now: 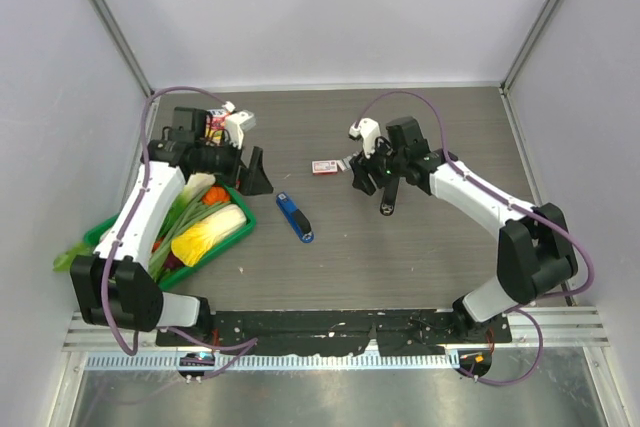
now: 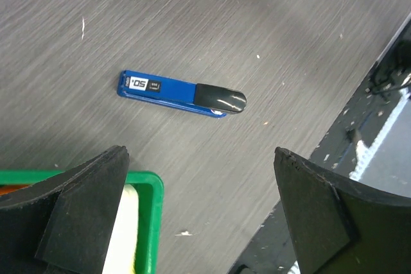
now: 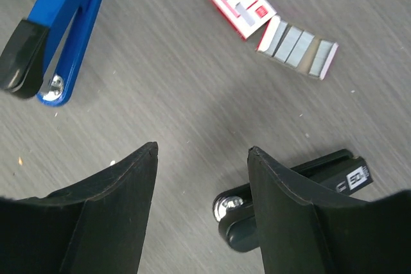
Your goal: Load the staples into the stapler
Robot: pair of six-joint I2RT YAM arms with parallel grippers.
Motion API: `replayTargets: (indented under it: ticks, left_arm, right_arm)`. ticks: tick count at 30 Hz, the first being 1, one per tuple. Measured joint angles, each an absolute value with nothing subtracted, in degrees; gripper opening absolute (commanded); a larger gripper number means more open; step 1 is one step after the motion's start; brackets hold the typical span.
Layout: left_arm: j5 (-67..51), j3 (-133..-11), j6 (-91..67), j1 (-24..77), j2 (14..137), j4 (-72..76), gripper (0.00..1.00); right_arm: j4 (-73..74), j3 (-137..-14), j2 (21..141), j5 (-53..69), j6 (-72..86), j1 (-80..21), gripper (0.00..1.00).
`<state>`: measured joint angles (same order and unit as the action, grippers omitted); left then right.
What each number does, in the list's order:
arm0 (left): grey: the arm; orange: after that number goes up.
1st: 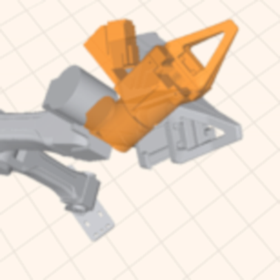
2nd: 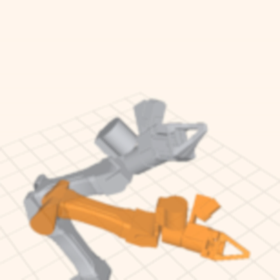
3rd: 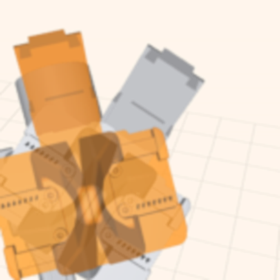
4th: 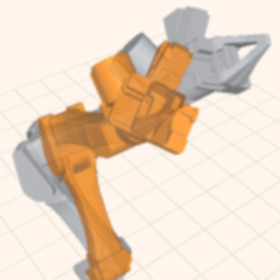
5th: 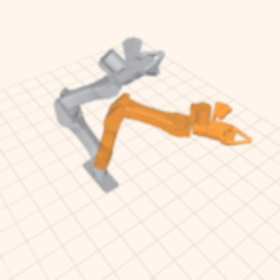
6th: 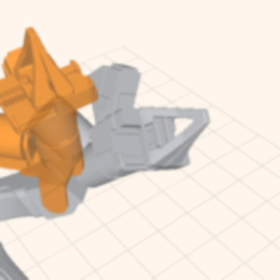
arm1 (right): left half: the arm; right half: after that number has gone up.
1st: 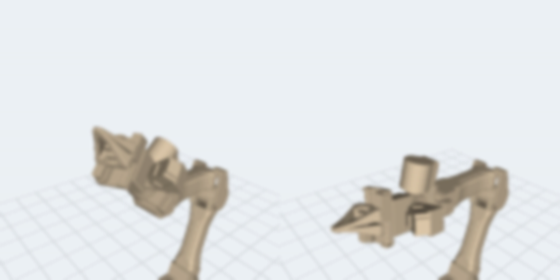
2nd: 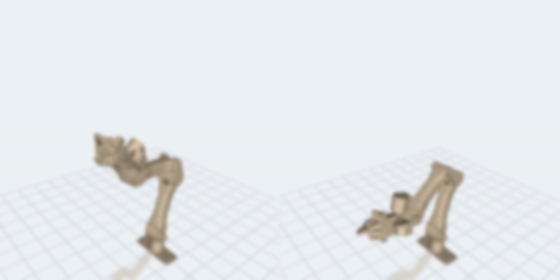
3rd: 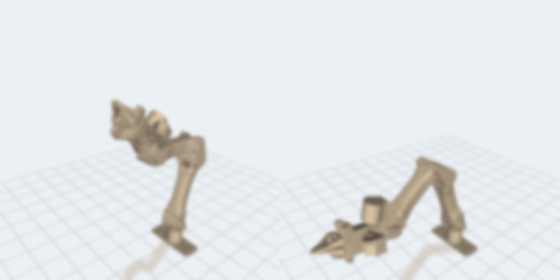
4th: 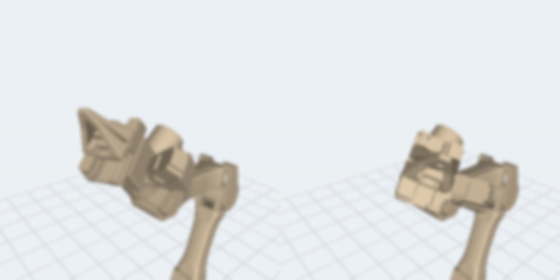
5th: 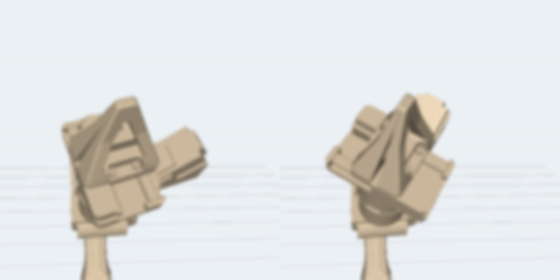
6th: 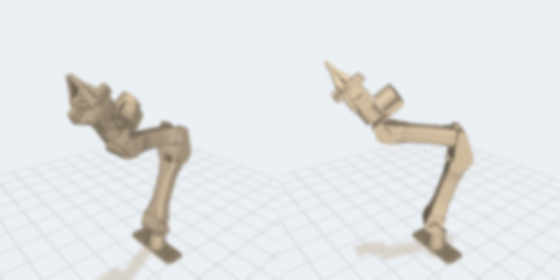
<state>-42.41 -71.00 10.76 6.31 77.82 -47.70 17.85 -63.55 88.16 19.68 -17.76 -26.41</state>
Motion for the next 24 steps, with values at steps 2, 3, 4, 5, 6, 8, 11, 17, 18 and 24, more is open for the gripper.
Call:
replayTargets:
  ticks: [2, 3, 4, 5, 6, 8, 11, 17, 18, 24]
  left_arm:
    - [-41.6, -70.5, 12.7, 8.1, 77.8, -47.4, 1.0]
    - [-41.3, -70.3, 14.3, 9.0, 77.9, -47.2, 1.0]
    - [-40.8, -70.1, 15.9, 9.8, 78.0, -47.1, 1.0]
    - [-40.2, -70.1, 17.4, 10.7, 78.1, -46.9, 1.0]
    - [-39.6, -70.1, 19.9, 11.7, 78.5, -46.6, 1.0]
    - [-38.5, -70.1, 25.3, 14.2, 79.7, -46.0, 1.0]
    - [-36.8, -70.4, 34.1, 18.2, 82.4, -45.6, 1.0]
    - [-35.3, -71.9, 53.4, 24.9, 88.1, -46.4, 1.0]
    - [-35.2, -72.0, 56.3, 25.8, 88.8, -46.7, 1.0]
    - [-32.4, -73.5, 68.9, 30.5, 94.7, -49.2, 0.99]
  right_arm:
    - [17.3, -61.1, 86.4, 20.7, -18.8, -26.4, 0.64]
    - [17.2, -59.9, 85.5, 21.0, -19.4, -26.4, 0.64]
    - [17.4, -58.9, 84.6, 21.4, -20.2, -26.4, 0.64]
    - [17.8, -58.2, 83.9, 21.8, -21.1, -26.4, 0.64]
    - [18.1, -58.2, 83.8, 22.0, -21.7, -26.4, 0.64]
    - [18.4, -58.2, 83.7, 22.3, -23.0, -26.4, 0.64]
    - [19.3, -58.3, 83.7, 22.2, -24.6, -26.4, 0.64]
    - [20.9, -58.3, 82.3, 22.2, -26.6, -26.1, 0.65]
    - [21.1, -58.3, 81.6, 22.2, -26.8, -25.8, 0.65]
    - [21.1, -58.3, 78.4, 22.3, -27.5, -23.4, 0.66]
